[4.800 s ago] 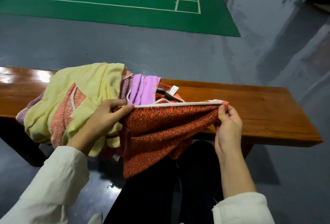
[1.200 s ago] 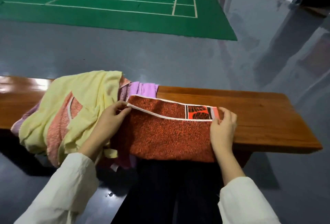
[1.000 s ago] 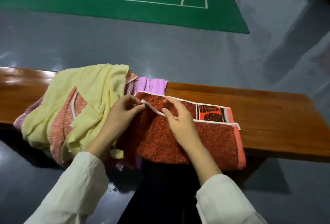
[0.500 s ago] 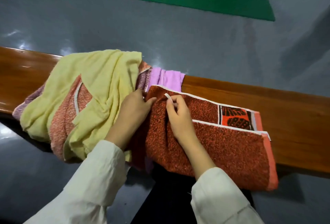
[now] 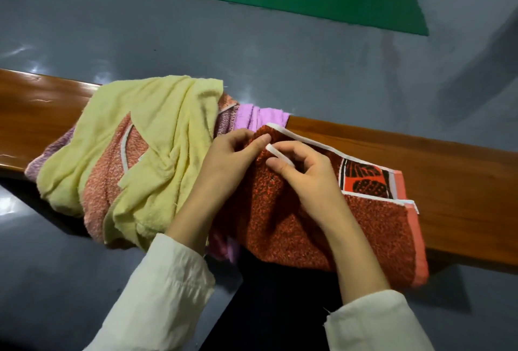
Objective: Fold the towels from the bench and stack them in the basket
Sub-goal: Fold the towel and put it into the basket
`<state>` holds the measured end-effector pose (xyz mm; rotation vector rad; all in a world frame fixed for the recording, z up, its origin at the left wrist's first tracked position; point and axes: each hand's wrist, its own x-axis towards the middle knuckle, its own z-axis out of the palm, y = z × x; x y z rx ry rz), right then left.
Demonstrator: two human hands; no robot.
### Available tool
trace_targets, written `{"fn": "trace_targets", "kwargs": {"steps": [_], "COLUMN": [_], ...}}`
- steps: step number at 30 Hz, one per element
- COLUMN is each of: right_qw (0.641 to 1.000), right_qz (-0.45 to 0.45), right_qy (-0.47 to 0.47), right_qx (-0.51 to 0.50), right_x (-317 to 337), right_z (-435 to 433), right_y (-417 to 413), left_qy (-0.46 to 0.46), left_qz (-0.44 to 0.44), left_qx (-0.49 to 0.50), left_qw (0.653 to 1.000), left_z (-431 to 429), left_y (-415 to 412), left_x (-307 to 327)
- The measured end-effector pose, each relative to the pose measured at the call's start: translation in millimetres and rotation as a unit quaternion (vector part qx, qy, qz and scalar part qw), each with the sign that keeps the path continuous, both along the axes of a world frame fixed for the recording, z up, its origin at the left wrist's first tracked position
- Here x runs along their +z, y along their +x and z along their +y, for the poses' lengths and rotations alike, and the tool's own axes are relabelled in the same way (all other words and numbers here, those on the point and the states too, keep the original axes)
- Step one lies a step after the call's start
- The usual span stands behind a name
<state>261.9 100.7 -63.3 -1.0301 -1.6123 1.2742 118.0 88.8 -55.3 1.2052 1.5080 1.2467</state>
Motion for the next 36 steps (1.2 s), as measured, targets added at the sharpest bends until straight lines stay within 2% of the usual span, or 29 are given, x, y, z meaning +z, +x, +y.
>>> {"fn": "trace_targets", "kwargs": {"steps": [3,7,18,23,29,36], "right_qw": [0.999,0.997,0.996,0.993,0.994,0.987], "right_qz": [-0.027,-0.019,-0.001,-0.084,-0.028,0.001], "right_qy": [0.032,0.069,0.085,0.079,0.073,0.032], "right_qx": [-0.001,-0.036,-0.029,0.026,-0.076,-0.157], "right_x": [12,24,40,42,39,36], "right_z": [-8,-24,-63,-62,-60,-60], "right_y": [11,19,30,40,54,66], "left_qy": [0.044,0.098,0.129,0.144,0.192,0.168], "left_qz": [0.009,0.004,0.041,0.134,0.294,0.331], "left_qx": [0.01,0.037,0.005,-0.047,-0.094,-0.083], "left_qw": [0.999,0.995,0.991,0.979,0.931,0.925], "left_z": [-13,-38,-91,-96,-102,-113], "left_y": [6,20,40,42,22,-10], "left_x": [8,21,36,28,4,-13]}}
